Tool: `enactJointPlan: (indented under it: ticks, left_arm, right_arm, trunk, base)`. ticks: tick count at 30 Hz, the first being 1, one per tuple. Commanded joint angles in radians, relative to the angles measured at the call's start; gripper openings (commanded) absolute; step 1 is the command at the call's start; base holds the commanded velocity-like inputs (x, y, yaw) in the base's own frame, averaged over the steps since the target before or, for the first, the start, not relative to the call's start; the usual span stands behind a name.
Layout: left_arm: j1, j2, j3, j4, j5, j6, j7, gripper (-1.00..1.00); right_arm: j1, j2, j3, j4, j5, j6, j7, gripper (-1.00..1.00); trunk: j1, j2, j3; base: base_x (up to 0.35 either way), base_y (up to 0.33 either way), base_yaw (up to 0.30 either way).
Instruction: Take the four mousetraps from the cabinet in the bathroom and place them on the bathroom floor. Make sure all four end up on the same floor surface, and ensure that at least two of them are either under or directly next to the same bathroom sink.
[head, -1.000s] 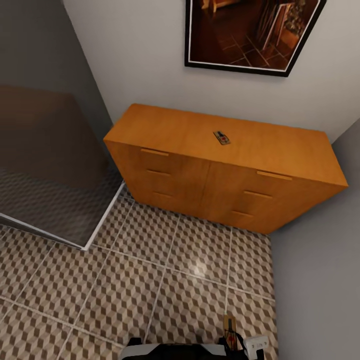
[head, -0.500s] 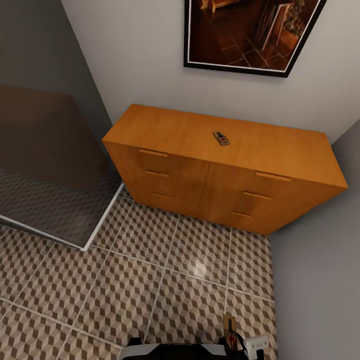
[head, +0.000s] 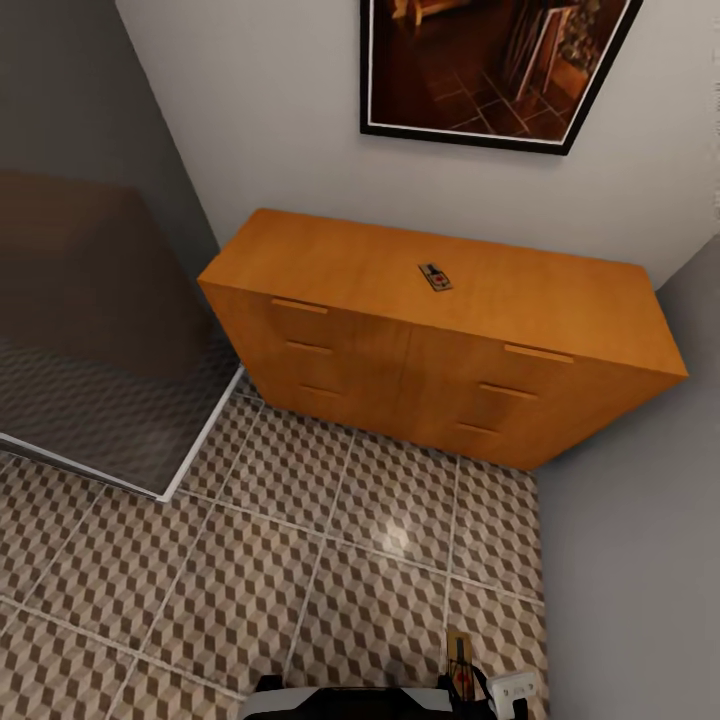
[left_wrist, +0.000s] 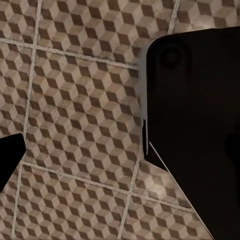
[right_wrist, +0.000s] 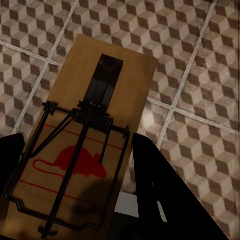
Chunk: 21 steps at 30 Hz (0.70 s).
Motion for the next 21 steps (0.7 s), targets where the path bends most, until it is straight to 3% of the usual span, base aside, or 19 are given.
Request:
enactJointPlan:
  ticks: [1, 9, 21]
  left_arm:
    - [-0.001, 0.000, -0.005, 0.004, -0.003, -0.005, 0.008, 1.00]
    - [-0.001, 0.000, -0.005, 0.004, -0.003, -0.005, 0.008, 1.00]
    - [-0.001, 0.000, -0.005, 0.004, -0.003, -0.005, 0.007, 1.00]
  right_arm:
    - [0.000, 0.000, 0.004, 0.001, -0.012, -0.003, 0.009, -1.00]
    - [0.000, 0.000, 0.005, 0.001, -0.013, -0.003, 0.008, -1.00]
    - [0.000, 0.000, 0.005, 0.001, -0.013, -0.003, 0.008, -1.00]
  trunk:
    - [0.000, -0.001, -0.001]
    - [0.000, -0.001, -0.001]
    - [0.000, -0.001, -0.001]
  base:
    - [0.000, -0.239, 0.000]
    - [0.000, -0.230, 0.000]
    - [0.002, -0.028, 0.000]
